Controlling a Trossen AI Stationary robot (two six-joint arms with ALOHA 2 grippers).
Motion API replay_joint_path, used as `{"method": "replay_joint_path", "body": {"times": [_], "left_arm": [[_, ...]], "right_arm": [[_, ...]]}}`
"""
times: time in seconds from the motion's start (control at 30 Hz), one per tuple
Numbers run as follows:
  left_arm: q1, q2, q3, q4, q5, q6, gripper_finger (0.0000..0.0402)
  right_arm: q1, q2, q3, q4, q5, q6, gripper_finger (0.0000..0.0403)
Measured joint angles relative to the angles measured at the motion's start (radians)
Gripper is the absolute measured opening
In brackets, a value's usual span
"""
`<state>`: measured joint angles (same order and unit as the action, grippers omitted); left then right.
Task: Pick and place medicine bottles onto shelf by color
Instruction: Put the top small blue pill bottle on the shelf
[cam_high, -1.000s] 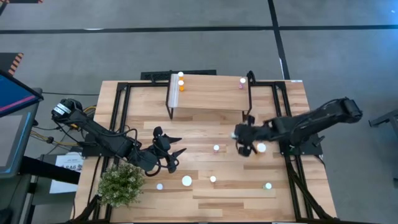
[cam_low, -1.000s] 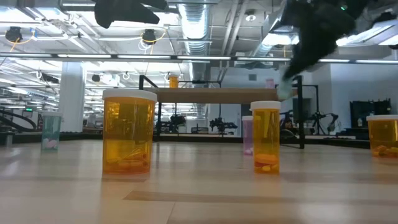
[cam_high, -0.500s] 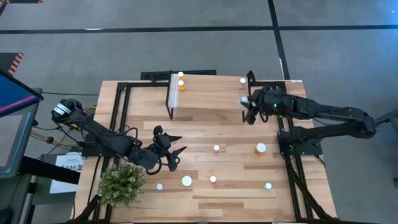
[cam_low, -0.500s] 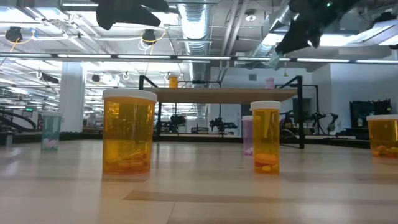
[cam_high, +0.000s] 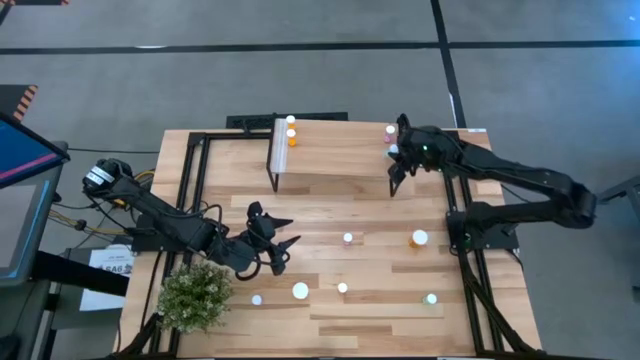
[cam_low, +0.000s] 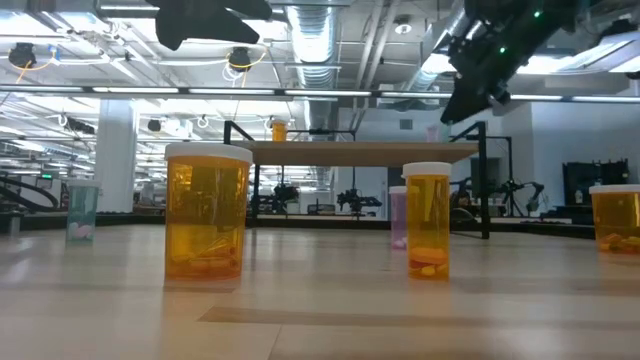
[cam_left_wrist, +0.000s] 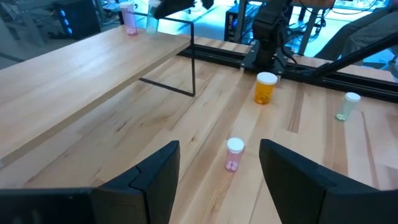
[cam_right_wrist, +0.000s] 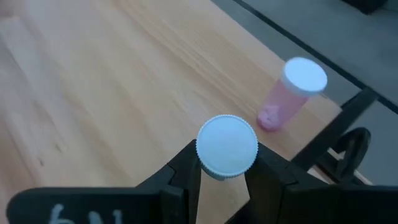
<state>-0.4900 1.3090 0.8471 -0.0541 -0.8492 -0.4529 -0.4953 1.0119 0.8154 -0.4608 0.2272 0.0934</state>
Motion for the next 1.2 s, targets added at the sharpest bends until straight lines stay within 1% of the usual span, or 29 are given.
{"method": "replay_joint_path", "body": {"times": [0.2, 0.57, 0.8, 1.03, 1.2], "left_arm": [[0.0, 0.0, 0.0, 0.0, 0.001, 0.001, 0.0208], [0.0, 0.0, 0.0, -0.001, 0.001, 0.0, 0.0208], [0.0, 0.0, 0.0, -0.008, 0.004, 0.0, 0.0208], [0.0, 0.0, 0.0, -0.009, 0.047, 0.0, 0.0208], [0.0, 0.0, 0.0, -0.009, 0.106, 0.0, 0.0208]], "right_arm": [[-0.034, 0.035, 0.0, 0.004, -0.047, -0.016, 0.0122], [-0.037, 0.038, 0.001, 0.005, -0.046, -0.015, 0.0122], [-0.037, 0.038, 0.001, 0.004, -0.046, -0.015, 0.0129], [-0.037, 0.038, 0.001, 0.001, -0.046, -0.016, 0.0136], [-0.037, 0.038, 0.0, 0.001, -0.046, -0.015, 0.0136]]}}
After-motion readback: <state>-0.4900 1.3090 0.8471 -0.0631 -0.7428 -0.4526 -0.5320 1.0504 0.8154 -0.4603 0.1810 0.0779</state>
